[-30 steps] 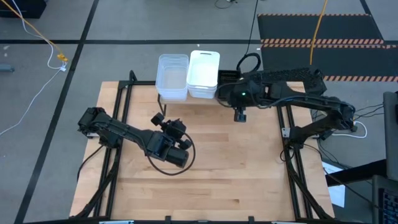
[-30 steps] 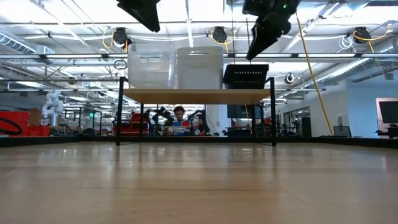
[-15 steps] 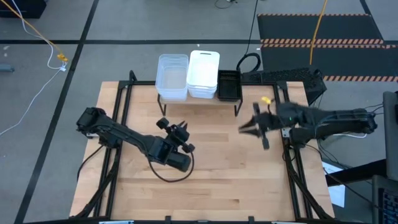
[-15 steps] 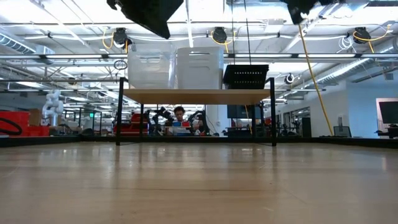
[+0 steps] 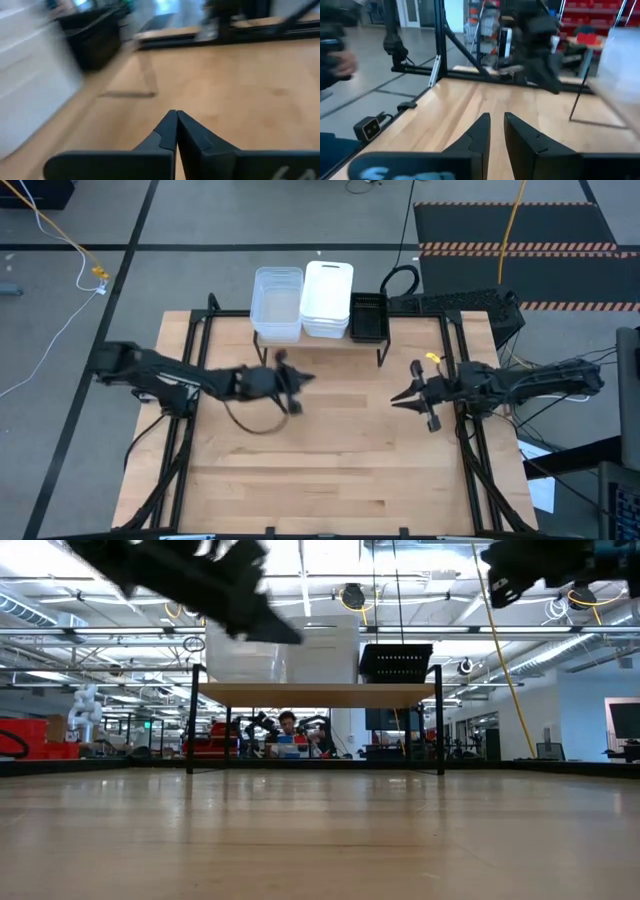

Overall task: Stack baskets on shelf by color
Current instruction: Return to Home Position

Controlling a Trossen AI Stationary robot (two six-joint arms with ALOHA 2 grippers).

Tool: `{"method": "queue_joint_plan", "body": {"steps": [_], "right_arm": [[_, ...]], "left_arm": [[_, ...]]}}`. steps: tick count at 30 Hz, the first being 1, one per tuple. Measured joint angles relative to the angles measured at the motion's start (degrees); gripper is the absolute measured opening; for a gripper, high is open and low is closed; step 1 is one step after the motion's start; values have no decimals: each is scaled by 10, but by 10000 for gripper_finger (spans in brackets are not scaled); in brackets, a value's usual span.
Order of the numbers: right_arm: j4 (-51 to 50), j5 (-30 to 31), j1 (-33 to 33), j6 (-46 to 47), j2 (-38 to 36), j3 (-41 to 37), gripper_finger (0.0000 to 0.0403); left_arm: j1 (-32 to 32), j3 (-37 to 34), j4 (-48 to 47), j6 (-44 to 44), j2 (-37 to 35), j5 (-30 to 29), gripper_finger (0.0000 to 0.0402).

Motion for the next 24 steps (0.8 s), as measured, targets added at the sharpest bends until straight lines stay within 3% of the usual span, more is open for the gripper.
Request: {"method": "queue_joint_plan", "body": {"steps": [8,14,19,24], "right_arm": [[-119,52,-5,-42,-165,-1,47],[-123,44,-12,-27,-237,-44,47],[-121,47,-13,-6,-277,-82,47],[-119,47,-13,4,-312,-104,47]], "left_arm": [[58,-196,-13,7,-306,19,4],[69,-335,-20,4,-520,29,15],[71,-397,-33,9,-648,29,5],[71,-407,-136,-15,-742,29,10]]}}
